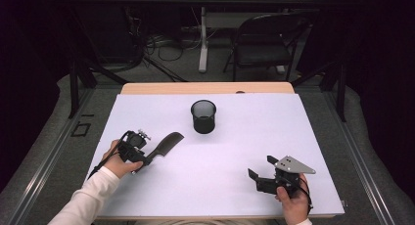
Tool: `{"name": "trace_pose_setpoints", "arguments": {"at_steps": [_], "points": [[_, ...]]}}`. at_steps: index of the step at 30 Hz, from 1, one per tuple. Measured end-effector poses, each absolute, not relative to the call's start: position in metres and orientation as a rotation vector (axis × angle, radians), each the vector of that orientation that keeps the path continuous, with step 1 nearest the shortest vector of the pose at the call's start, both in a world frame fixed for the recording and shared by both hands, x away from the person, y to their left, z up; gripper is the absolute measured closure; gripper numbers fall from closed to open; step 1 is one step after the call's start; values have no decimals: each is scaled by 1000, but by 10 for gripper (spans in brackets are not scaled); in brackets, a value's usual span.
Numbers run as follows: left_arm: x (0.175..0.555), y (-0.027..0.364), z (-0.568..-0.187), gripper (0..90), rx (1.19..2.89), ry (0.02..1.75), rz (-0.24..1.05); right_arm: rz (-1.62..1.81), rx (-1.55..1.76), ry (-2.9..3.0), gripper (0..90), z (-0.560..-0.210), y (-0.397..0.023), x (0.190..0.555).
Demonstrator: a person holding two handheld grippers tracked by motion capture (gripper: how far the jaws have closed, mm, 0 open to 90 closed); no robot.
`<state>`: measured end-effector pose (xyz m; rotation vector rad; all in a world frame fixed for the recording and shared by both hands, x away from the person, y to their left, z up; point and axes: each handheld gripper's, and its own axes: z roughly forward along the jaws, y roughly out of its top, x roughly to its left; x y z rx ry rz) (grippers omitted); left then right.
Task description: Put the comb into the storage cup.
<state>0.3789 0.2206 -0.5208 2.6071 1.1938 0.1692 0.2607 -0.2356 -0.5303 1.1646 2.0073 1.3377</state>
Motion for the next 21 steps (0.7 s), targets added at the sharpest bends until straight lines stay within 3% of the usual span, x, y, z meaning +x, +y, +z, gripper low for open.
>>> {"name": "trace_pose_setpoints", "arguments": {"at_steps": [21], "points": [[378,215,-525,672,2649,1189,159,1330,1164,2016,148,-530,-236,261]]}}
